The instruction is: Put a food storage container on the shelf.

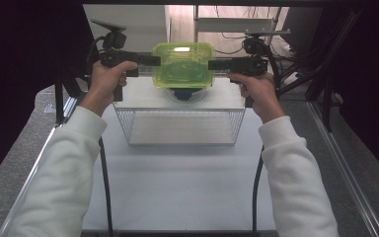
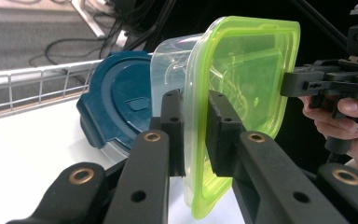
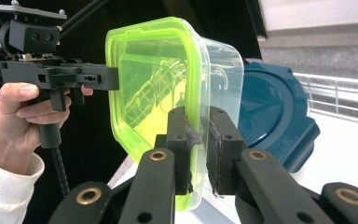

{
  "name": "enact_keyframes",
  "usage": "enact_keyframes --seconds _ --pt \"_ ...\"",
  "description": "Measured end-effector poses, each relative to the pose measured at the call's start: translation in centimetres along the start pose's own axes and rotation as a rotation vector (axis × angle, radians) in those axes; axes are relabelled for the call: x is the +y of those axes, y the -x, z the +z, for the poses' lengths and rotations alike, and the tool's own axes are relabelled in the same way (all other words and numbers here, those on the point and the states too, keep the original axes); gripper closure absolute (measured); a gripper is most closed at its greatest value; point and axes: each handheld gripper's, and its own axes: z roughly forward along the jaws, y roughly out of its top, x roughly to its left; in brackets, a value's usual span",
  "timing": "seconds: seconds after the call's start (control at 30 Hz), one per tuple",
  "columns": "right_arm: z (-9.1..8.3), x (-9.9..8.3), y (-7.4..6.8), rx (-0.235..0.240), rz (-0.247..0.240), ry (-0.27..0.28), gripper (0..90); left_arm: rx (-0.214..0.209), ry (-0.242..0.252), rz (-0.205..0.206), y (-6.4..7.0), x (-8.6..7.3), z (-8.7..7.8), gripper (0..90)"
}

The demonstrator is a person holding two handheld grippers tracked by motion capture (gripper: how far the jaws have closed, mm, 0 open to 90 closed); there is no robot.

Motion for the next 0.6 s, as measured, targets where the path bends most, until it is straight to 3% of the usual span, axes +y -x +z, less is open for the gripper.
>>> enact_keyframes --seconds 0.17,0.37,0.6 --pt "1.1 0.2 1.8 -0.012 0.063 -0.025 79.8 -0.011 -0.003 -0.051 -1.4 0.2 1.4 79.0" --pt "1.9 0.5 3.3 -0.01 0.135 -0.004 78.1 -0.028 0.01 -0.103 -2.4 0.8 2.3 77.9" --pt "3.0 0.8 4.4 -0.035 0.276 0.022 75.8 -0.019 0.018 -0.164 -3.4 1.1 3.2 75.3"
